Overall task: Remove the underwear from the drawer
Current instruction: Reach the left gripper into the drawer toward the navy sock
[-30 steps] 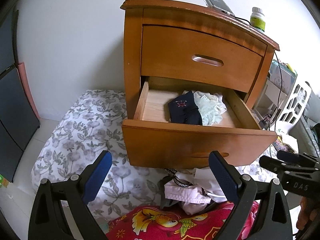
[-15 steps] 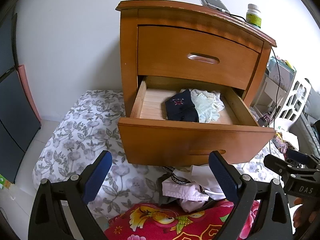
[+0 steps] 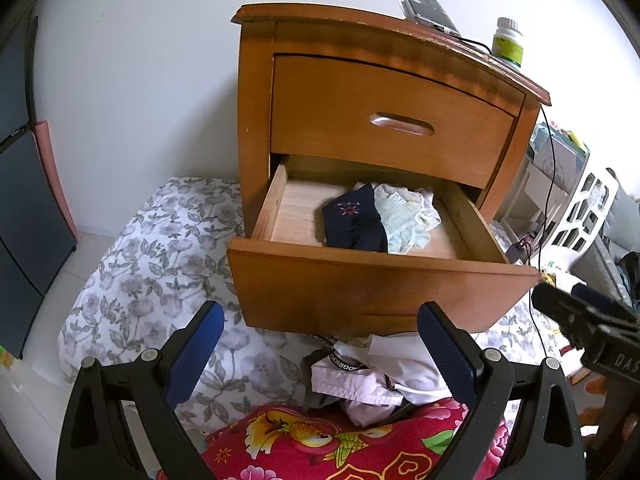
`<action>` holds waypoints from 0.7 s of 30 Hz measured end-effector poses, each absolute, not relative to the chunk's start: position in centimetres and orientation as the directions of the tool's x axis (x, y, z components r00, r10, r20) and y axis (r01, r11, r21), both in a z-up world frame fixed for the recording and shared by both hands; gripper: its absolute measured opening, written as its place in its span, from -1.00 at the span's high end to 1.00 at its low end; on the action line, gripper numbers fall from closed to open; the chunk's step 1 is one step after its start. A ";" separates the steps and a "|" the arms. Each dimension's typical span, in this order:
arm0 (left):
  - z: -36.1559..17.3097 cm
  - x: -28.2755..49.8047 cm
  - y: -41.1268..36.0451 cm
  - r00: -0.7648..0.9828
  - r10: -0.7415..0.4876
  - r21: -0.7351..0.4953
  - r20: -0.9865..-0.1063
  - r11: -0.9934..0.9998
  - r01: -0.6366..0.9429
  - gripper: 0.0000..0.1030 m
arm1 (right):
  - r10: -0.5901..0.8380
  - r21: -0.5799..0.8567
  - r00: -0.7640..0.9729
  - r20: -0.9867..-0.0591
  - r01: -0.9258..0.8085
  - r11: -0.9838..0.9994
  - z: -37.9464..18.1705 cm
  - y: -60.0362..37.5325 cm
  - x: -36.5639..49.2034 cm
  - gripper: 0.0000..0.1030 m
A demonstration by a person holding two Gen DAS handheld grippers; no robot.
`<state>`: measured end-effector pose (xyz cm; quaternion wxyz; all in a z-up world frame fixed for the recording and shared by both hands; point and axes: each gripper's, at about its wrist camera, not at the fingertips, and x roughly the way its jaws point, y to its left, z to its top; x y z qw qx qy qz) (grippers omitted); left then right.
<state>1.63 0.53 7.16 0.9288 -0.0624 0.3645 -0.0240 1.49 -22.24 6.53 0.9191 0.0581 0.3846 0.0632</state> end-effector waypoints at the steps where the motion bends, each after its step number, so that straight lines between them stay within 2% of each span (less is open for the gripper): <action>1: 7.3 1.7 0.4 0.734 -0.093 -0.134 -0.673 0.991 0.002 -0.89 | 0.170 0.158 0.700 -0.694 -0.083 0.984 6.9 -22.1 1.7 -1.00; 6: 8.1 2.3 0.0 0.734 -0.133 -0.165 -0.666 0.986 0.028 -0.89 | 0.183 0.142 0.731 -0.658 -0.119 0.983 8.1 -21.8 2.2 -1.00; 9: 8.7 2.9 0.0 0.734 -0.144 -0.170 -0.663 0.985 0.039 -0.89 | 0.216 0.183 0.730 -0.648 -0.125 0.975 7.9 -22.1 2.6 -1.00; 16: 9.9 5.9 1.0 0.722 -0.180 -0.191 -0.668 0.979 0.068 -0.89 | 0.193 0.193 0.701 -0.686 -0.081 0.978 6.0 -22.7 3.9 -1.00; 21: 10.6 8.4 1.4 0.730 -0.159 -0.159 -0.665 0.985 0.070 -0.89 | 0.167 0.181 0.700 -0.694 -0.054 0.982 5.1 -23.2 4.2 -1.00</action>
